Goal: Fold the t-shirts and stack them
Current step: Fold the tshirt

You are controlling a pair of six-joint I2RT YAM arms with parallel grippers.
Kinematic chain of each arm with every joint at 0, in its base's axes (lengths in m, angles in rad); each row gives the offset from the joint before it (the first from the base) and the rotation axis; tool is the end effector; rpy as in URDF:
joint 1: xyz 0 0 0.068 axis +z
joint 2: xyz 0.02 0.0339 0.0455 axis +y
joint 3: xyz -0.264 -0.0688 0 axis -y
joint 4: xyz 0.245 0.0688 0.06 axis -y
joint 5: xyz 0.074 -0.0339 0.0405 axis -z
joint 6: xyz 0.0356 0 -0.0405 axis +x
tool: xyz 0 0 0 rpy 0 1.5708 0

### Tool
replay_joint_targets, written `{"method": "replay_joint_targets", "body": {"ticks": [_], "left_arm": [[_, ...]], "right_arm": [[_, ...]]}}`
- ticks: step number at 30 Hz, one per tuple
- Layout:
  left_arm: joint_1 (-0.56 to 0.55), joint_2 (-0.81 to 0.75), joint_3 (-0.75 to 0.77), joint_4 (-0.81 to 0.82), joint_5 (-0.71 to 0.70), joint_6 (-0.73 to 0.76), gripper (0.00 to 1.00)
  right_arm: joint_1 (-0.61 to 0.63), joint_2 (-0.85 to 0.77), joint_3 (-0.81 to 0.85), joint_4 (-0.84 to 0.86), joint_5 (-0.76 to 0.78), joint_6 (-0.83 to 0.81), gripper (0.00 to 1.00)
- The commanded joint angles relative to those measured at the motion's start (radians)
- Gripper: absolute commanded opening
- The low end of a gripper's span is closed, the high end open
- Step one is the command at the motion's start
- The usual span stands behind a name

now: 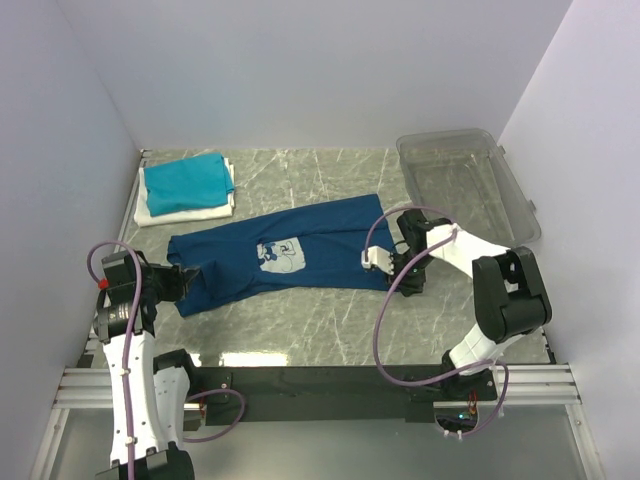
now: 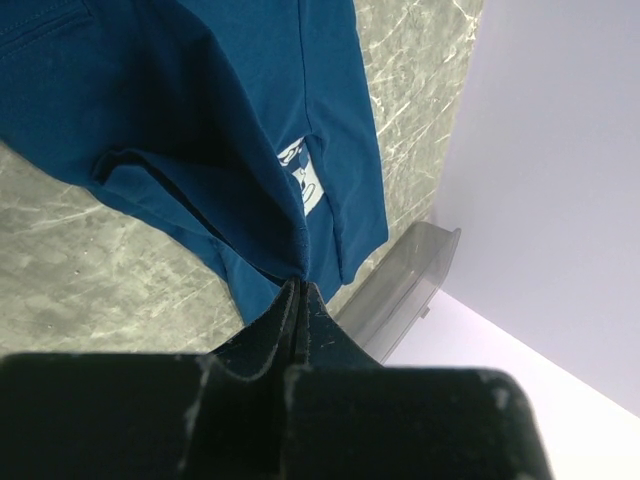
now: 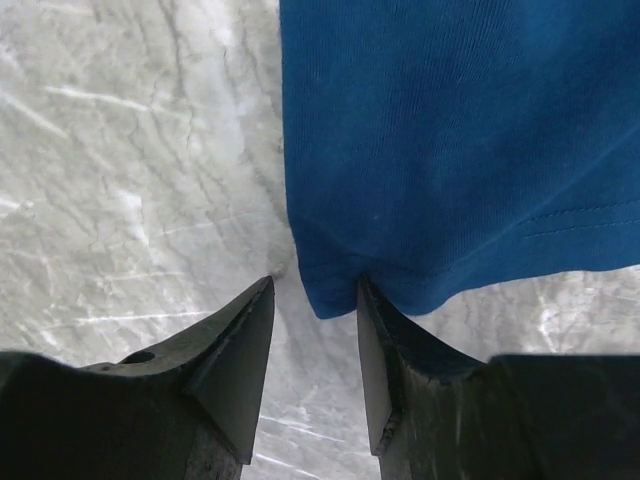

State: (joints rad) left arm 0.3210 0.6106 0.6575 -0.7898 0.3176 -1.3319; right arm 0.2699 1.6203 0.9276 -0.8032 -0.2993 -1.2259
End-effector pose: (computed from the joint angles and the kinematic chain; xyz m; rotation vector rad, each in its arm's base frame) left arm 0.1222 0.0289 0.2634 -1.6695 1.7699 -0.8564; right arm 0.2555 0.0816 0.1592 -1.9970 2.1285 0.3404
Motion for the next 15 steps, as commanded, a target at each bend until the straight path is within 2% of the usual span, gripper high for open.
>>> {"method": "replay_joint_targets", "body": {"ticks": [1,3,6,7,11,13,15], "left_arm": [[0.001,-0.009,-0.001,0.027,0.015,-0.006,0.0],[0.001,-0.008,-0.002,0.029,0.014,-0.006,0.01],[0.001,-0.006,-0.007,0.031,0.011,-0.004,0.0],[0.001,-0.008,-0.006,0.031,0.011,-0.003,0.0],[0.001,-0.008,-0.007,0.035,0.008,-0.003,0.0],[0.0,-0.002,-0.006,0.038,0.006,0.002,0.0],[0.001,0.009,0.008,0.035,-0.003,0.013,0.0]], "right_arm": [[0.034,0.019,-0.039,0.064,0.029,0.028,0.46],[0.043,0.023,-0.052,0.081,0.041,0.039,0.45],[0.045,0.016,-0.069,0.107,0.054,0.046,0.35],[0.043,0.01,-0.076,0.111,0.057,0.048,0.25],[0.034,-0.02,-0.07,0.104,0.039,0.058,0.04],[0.014,-0.031,-0.027,0.052,0.009,0.065,0.0],[-0.003,-0.036,0.038,-0.029,-0.038,0.072,0.0]]}}
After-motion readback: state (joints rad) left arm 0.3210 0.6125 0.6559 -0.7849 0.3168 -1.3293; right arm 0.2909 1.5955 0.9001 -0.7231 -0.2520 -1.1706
